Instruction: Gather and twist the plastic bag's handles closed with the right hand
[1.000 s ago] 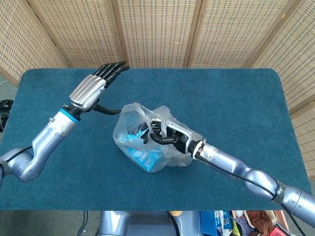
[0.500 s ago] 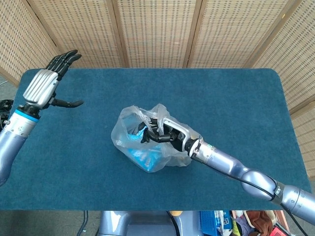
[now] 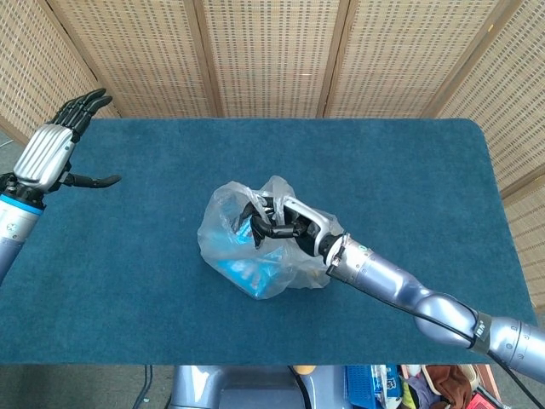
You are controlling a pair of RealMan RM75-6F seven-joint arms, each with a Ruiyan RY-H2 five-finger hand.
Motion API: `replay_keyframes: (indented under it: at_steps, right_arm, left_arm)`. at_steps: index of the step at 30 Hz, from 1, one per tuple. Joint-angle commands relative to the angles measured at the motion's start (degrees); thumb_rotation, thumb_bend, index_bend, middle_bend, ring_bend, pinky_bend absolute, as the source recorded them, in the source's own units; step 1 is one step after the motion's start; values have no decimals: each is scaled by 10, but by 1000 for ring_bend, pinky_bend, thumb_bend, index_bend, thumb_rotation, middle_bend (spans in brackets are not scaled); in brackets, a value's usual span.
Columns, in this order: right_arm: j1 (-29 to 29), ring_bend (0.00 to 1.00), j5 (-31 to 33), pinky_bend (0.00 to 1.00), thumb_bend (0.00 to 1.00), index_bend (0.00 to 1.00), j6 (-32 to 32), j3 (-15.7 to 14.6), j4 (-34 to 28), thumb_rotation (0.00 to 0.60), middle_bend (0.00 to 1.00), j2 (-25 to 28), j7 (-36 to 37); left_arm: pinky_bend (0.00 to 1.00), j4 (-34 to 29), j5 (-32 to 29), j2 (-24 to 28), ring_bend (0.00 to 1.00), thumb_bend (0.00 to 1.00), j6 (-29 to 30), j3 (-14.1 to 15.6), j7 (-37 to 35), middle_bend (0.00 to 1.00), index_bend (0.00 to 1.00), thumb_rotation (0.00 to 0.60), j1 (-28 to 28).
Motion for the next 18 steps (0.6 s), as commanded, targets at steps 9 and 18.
replay_keyframes:
  at_steps: [9,18]
  right_arm:
    - [21,514,36,319,688,433,79,-20,-31,600,657,9,12]
    - [21,545,54,554,693,435,89,-14,-38,600,656,13,30]
  left_arm:
    - [33,-1,4,-5,0,57,4,1,14,0,0,600,2]
    - [33,4,1,-8,0,60,5,3,17,0,0,600,8]
